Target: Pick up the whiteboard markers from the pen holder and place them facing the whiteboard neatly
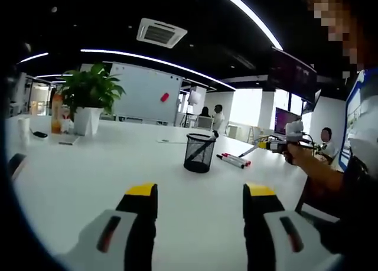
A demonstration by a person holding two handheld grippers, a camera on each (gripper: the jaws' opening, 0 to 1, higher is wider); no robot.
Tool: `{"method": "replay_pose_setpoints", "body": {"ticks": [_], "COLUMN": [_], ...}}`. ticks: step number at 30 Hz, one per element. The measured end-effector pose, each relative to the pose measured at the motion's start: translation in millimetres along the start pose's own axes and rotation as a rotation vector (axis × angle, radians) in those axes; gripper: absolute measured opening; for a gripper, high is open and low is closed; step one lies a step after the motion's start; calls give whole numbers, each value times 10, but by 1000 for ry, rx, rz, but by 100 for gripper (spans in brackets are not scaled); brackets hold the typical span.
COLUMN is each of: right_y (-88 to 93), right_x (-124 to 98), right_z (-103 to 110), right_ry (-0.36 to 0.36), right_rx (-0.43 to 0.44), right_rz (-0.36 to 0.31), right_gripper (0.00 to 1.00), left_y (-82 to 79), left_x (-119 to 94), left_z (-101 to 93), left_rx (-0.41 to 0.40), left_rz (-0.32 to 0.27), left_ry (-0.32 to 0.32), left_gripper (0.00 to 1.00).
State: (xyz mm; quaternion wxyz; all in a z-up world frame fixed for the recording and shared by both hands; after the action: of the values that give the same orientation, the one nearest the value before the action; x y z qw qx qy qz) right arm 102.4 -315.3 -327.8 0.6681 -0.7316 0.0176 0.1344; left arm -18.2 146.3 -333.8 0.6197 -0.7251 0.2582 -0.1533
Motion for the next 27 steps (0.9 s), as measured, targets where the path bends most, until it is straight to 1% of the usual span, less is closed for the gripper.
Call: {"method": "replay_pose_setpoints", "body": {"ticks": [8,15,19,23,27], "right_y": [108,119,158,158,206], "right_x": [119,155,221,236,278], "right_z": [13,22,1,-10,-22], "right_ry": [1,1,1,0,-4], "right_rx": [6,8,0,-5,-14], "right_rz": [50,63,99,109,139], "right_gripper": [13,13,13,13,13], "left_y": [-9,8,25,27,30], "left_x": [22,24,29,15,6], "left_z": [3,20,21,27,38], "left_rx": [1,-2,-4,-3,-4], "left_rz": [0,5,9,8,7], "left_ry": [3,0,2,-3,-9], "left_gripper": [59,59,59,59,59]}}
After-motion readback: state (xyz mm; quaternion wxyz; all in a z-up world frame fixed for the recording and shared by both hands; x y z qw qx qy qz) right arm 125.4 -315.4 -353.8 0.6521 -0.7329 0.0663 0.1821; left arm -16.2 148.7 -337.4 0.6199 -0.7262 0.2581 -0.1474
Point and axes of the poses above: the point that each gripper's makers call its tool centre point, and the gripper's own axes: x roughly forward along the fingers, z roughly to its left, y roughly out of its underside, the point moved 7 cm from there along -x, roughly backward along the fingers, and after that the axes turned 1 degree about -z, right-handed, at the moved point
